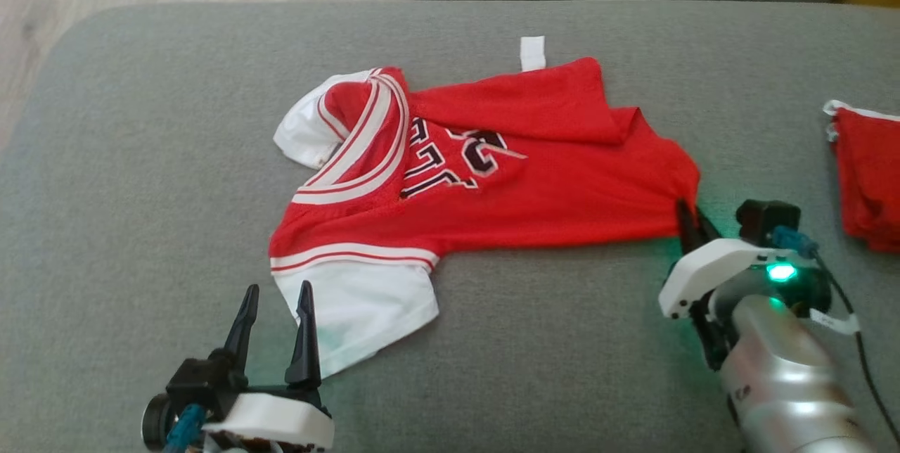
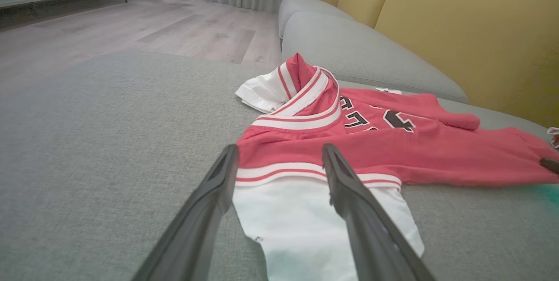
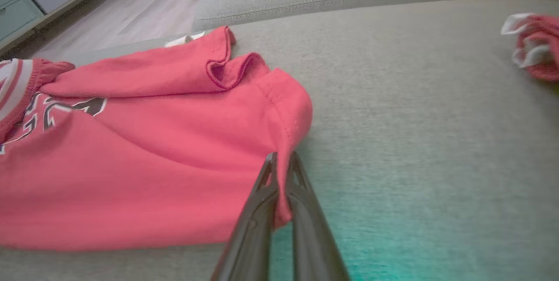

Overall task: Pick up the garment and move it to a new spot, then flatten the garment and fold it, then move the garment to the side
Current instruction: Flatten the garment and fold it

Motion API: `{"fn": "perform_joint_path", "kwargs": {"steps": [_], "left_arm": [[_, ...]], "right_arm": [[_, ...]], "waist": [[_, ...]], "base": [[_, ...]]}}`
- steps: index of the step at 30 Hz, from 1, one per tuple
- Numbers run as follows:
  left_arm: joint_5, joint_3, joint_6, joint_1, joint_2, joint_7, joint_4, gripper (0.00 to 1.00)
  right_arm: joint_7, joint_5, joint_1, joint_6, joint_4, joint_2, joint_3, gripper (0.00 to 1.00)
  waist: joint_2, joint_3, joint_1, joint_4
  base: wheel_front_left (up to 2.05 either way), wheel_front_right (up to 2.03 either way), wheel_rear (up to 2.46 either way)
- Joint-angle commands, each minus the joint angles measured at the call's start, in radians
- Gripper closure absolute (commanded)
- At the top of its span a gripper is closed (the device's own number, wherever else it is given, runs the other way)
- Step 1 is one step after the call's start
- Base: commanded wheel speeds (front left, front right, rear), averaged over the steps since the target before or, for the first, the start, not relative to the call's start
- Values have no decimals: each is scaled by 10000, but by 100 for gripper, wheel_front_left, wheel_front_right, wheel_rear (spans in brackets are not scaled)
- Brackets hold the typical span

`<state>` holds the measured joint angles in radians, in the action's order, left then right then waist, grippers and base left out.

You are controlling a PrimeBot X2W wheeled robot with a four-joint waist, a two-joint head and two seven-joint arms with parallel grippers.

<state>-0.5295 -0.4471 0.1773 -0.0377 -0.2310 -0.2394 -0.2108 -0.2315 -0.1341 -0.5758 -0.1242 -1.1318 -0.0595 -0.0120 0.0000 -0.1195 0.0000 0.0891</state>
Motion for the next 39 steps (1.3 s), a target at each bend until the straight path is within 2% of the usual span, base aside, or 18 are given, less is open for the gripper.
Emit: {"fn": "perform_joint_path", "kwargs": {"steps": [1, 5, 9, 10, 11, 12, 13, 17, 22, 26, 32, 39], "left_arm": [[-40, 409, 64, -278, -149, -110, 291, 0], [-49, 418, 93, -221, -130, -127, 328, 0], [-62, 439, 93, -207, -122, -142, 305, 0], [-64, 439, 83, -218, -119, -146, 296, 0], [-68, 439, 67, -232, -117, -149, 278, 0], [-72, 437, 51, -249, -114, -152, 254, 0], [-71, 430, 32, -272, -109, -155, 227, 0], [-64, 381, -29, -378, -79, -162, 133, 0], [-63, 352, -38, -375, -79, -169, 78, 0], [-80, 365, -40, -382, -78, -175, 40, 0], [-74, 365, -79, -461, -36, -189, 3, 0], [-46, 344, -116, -518, 50, -201, -51, 0]], "right_arm": [[-179, 162, -326, -65, 249, -43, -68, 100], [-254, 1603, 42, -65, 834, -255, 964, 100], [-198, 3659, 866, -65, 2180, -183, 2202, 100], [-144, 4022, 1092, -65, 2550, -85, 2482, 67], [-96, 4329, 1312, -65, 2889, -4, 2695, 18], [-20, 4535, 1520, -65, 3153, 49, 2852, 0], [59, 4571, 1688, -65, 3288, 74, 2878, 0], [18, 3319, 1986, -65, 3283, 88, 1860, 0], [-64, 2422, 2267, -65, 3900, 90, 843, 0], [410, 1859, 2500, -65, 4244, 91, 47, 0], [1391, 2191, 2370, -65, 4495, 92, -228, 0], [3064, 2550, 1908, -65, 3821, 92, -342, 0]], "waist": [[0, 29, 0, -95], [0, 21, 0, -379], [0, -28, 0, -581], [0, -42, 0, -613], [0, -51, 0, -642], [0, -57, 0, -660], [0, -62, 0, -666], [0, -56, 0, -648], [0, -15, 0, -554], [0, 12, 0, -432], [0, -91, 0, -166], [0, -165, 0, 107]], "base": [[0, 0, 0], [0, 0, 0], [0, 0, 0], [0, 0, 0], [0, 0, 0], [0, 0, 0], [0, 0, 0], [0, 0, 0], [0, 0, 0], [0, 0, 0], [0, 0, 0], [0, 0, 0]]}}
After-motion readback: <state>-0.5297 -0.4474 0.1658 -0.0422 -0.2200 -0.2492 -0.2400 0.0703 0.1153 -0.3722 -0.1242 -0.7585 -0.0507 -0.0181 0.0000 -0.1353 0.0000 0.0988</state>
